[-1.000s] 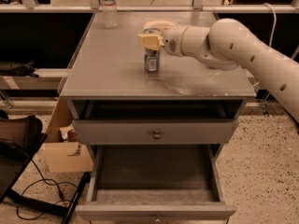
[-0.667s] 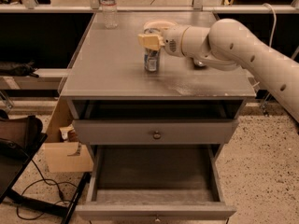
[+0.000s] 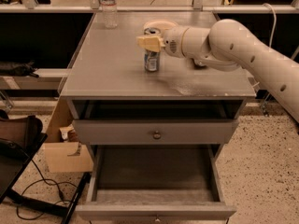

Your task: Pick redbull can from middle drawer and place on counter

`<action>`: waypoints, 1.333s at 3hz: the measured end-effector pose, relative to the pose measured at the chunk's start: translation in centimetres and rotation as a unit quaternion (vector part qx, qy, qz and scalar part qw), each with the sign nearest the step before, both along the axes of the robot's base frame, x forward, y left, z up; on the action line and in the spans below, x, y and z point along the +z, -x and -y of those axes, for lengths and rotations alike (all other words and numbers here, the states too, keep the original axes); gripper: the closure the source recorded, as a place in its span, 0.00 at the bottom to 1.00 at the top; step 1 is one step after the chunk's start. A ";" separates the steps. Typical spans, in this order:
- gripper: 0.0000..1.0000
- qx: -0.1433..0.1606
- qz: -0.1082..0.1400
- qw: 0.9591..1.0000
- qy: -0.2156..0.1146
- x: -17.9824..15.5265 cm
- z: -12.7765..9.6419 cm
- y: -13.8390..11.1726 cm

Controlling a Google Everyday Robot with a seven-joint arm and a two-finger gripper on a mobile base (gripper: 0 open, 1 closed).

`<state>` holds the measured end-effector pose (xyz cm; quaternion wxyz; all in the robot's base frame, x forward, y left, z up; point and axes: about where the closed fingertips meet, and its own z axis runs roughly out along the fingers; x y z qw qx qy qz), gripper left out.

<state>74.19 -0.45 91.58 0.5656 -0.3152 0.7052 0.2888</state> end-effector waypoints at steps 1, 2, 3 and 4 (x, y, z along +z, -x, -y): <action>0.00 0.000 0.000 1.000 0.000 0.0 0.0 0.0; 0.00 0.000 0.000 1.000 0.000 0.0 0.0 0.0; 0.00 0.010 0.003 1.000 0.000 0.5 -0.1 0.2; 0.00 0.018 0.021 0.999 0.017 5.0 2.4 1.1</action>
Offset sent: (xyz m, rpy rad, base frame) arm 0.0000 0.0000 0.0000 0.0000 0.0000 0.0000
